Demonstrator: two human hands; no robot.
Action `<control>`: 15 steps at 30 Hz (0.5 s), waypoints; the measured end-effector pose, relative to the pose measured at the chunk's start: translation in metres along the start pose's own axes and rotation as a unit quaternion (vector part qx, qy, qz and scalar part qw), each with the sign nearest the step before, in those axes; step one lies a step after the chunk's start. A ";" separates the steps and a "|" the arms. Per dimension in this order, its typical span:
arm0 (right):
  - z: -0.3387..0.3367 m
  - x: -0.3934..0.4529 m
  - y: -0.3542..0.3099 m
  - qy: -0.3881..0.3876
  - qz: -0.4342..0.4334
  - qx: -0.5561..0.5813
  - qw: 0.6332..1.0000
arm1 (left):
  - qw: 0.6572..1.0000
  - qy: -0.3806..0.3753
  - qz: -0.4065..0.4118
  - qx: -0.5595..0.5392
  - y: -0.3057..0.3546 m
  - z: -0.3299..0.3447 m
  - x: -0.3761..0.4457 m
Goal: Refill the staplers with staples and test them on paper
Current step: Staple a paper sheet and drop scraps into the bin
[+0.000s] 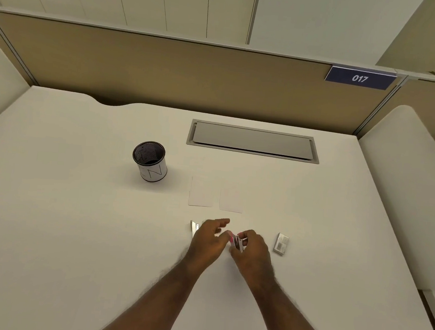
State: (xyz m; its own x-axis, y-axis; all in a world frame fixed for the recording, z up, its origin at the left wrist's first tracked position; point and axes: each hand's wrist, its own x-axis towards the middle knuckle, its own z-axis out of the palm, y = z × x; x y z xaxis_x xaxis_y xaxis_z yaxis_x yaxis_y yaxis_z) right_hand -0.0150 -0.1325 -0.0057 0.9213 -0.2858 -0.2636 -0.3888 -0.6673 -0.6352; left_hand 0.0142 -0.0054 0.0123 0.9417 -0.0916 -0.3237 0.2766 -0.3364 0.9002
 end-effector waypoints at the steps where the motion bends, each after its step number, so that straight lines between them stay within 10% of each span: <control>1: 0.003 0.000 -0.001 0.002 -0.004 -0.015 1.000 | 0.999 0.012 0.039 0.037 0.000 0.001 0.002; 15: 0.032 -0.004 -0.002 -0.003 -0.079 -0.191 0.978 | 0.836 0.013 0.148 0.528 -0.002 0.006 0.067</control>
State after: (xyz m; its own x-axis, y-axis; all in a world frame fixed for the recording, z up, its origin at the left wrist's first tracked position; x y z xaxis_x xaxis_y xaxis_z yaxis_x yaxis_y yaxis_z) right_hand -0.0174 -0.1082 -0.0269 0.9698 -0.1554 -0.1882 -0.2141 -0.9119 -0.3501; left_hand 0.0757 -0.0168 -0.0127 0.9467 -0.3013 -0.1143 -0.2790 -0.9438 0.1770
